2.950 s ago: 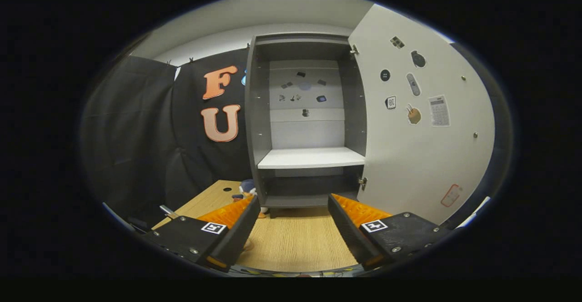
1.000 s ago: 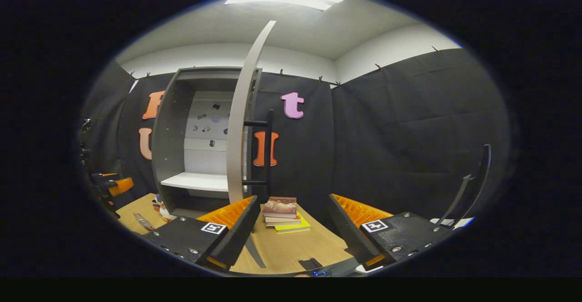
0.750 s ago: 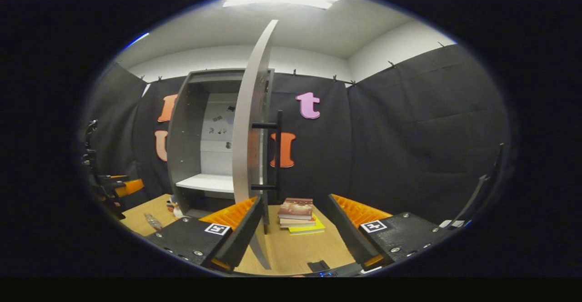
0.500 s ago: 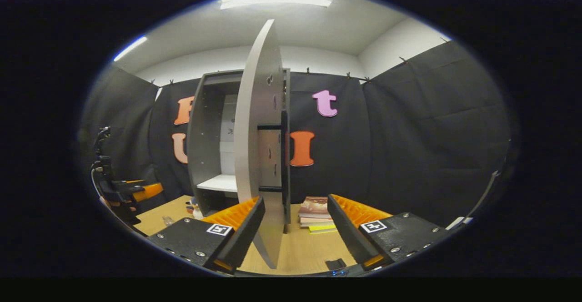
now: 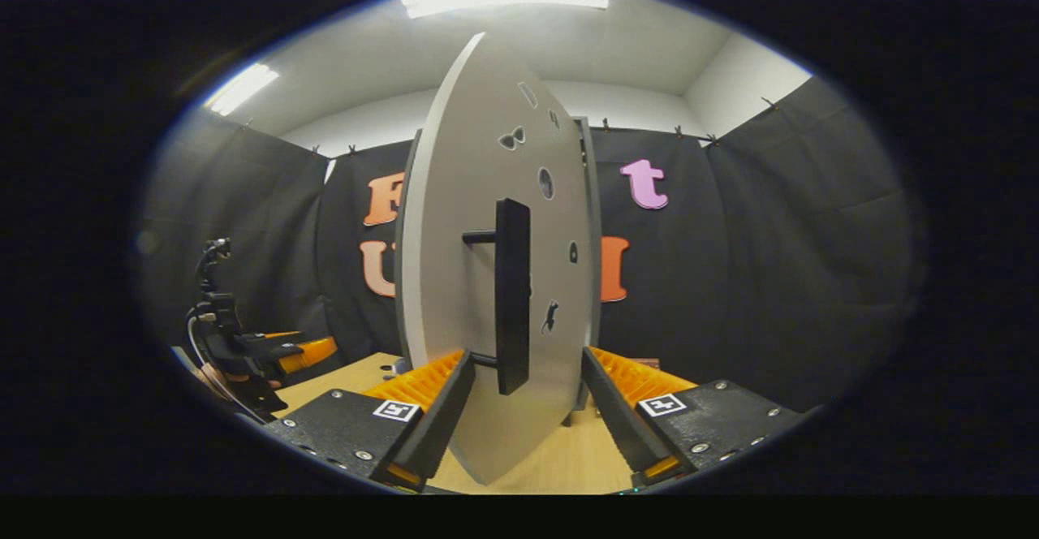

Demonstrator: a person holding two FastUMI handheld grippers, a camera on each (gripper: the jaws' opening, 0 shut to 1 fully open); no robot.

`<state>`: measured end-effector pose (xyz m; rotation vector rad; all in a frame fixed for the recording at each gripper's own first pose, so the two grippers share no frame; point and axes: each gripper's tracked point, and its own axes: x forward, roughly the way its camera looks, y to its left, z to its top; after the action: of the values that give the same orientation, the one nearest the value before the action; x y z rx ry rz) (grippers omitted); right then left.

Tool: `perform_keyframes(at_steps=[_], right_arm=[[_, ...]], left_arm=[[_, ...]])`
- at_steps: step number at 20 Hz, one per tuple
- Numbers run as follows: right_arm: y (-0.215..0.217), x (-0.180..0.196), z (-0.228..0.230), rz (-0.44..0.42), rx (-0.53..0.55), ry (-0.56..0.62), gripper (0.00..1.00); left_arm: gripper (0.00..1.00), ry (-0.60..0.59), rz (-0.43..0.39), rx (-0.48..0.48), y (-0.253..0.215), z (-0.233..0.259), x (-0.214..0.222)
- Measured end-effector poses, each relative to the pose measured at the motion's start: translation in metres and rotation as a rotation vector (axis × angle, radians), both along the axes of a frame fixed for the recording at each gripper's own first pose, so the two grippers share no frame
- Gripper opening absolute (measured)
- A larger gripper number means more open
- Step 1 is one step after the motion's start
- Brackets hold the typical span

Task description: Open the cabinet door with the right hand, grasp the bottle in the cabinet with the left hand and place it on the coaster, then close the cabinet door with the right hand.

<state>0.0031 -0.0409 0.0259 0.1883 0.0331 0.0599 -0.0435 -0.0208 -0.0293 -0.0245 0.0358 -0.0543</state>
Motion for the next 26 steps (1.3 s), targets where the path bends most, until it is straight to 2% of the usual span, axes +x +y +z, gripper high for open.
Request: perform_keyframes(at_steps=[5,9,12,14,17,20,22,23,24,25,26], right_arm=[[0.058,0.031,0.003,0.130,0.069,-0.007,0.67],[0.115,0.082,0.001,0.212,0.100,0.009,0.57],[0.146,0.117,-0.002,0.248,0.087,0.008,0.42],[0.164,0.134,-0.004,0.233,0.036,0.003,0.36],[0.173,0.156,-0.011,0.168,-0.005,-0.002,0.35],[0.171,0.161,-0.013,0.137,0.010,0.004,0.32],[0.172,0.165,-0.013,0.127,0.027,0.009,0.35],[0.174,0.166,-0.014,0.123,0.028,0.011,0.31],[0.175,0.166,-0.014,0.116,0.026,0.012,0.33],[0.175,0.169,-0.014,0.108,0.022,0.013,0.30],[0.174,0.175,-0.015,0.097,0.022,0.011,0.33]], left_arm=[[0.96,-0.031,0.023,0.033,0.026,0.009,0.023],[0.96,-0.044,0.036,0.030,0.044,0.012,0.037],[0.95,-0.051,0.058,0.027,0.063,0.017,0.044],[0.95,-0.054,0.074,0.020,0.077,0.019,0.048],[0.95,-0.055,0.090,0.012,0.091,0.015,0.055],[0.95,-0.053,0.091,0.004,0.101,0.013,0.062],[0.95,-0.049,0.083,-0.001,0.105,0.012,0.068],[0.95,-0.046,0.080,-0.003,0.106,0.011,0.072],[0.94,-0.046,0.073,-0.007,0.108,0.011,0.076],[0.95,-0.047,0.067,-0.013,0.109,0.012,0.080],[0.95,-0.045,0.058,-0.017,0.108,0.011,0.084]])
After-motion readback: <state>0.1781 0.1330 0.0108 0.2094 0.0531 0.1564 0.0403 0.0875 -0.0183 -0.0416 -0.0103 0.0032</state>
